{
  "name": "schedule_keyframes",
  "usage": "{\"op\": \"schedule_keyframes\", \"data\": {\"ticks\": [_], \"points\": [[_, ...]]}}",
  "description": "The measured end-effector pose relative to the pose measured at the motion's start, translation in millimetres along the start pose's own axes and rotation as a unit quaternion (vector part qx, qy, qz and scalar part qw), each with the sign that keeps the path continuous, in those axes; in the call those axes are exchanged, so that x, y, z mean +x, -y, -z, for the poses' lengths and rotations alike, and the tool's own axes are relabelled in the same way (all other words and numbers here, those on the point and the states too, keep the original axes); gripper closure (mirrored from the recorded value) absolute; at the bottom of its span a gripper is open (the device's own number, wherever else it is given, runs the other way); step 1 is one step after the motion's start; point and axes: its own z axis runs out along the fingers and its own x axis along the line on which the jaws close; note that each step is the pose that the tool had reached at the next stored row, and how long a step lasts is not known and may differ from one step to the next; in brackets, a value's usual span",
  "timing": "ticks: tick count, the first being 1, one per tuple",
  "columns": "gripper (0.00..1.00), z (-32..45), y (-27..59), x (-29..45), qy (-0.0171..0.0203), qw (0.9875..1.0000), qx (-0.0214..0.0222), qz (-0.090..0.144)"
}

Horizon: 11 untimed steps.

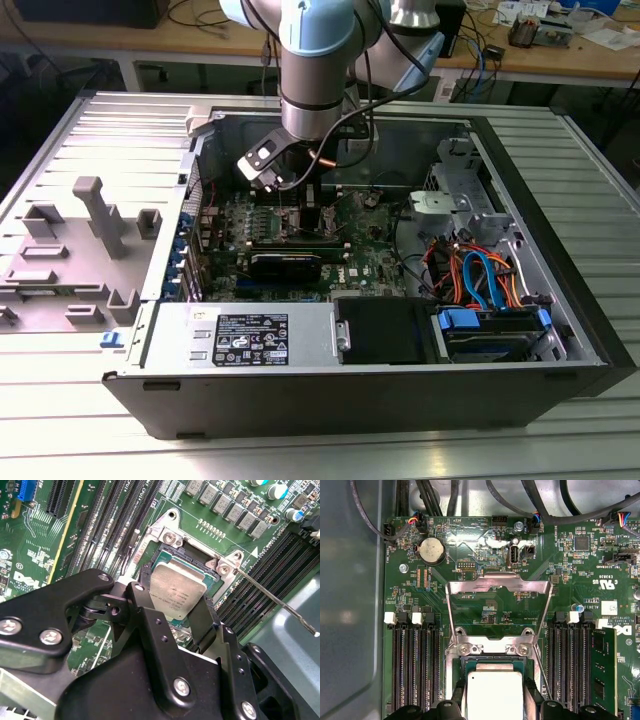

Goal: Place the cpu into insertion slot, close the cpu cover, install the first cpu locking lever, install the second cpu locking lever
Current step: 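Place the cpu into insertion slot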

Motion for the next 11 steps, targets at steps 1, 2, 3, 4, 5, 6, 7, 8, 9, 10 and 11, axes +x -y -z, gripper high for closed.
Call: {"op": "schedule_keyframes", "data": {"ticks": [1,2,3,4,5,6,7,8,9,10,11], "points": [[0.39,0.0,0.0,0.0,0.0,1.0,0.0,0.0],[0.39,0.0,0.0,0.0,0.0,1.0,0.0,0.0],[0.32,0.0,0.0,0.0,0.0,1.0,0.0,0.0],[0.32,0.0,0.0,0.0,0.0,1.0,0.0,0.0],[0.32,0.0,0.0,0.0,0.0,1.0,0.0,0.0],[0.32,-0.2,0.0,0.9,-0.0002,1.0,-0.0001,0.0],[0.32,-0.1,0.0,1.9,0.0,1.0,0.0,-0.001],[0.32,-0.1,-0.1,3.2,0.0,1.0,0.0,-0.001],[0.32,-0.2,0.0,4.0,0.0,1.0,0.0,-0.003],[0.32,-0.2,-0.1,4.5,0.0,1.0,0.0001,-0.006],[0.32,-0.3,0.0,4.8,0.0,1.0,0.0001,-0.008]]}}
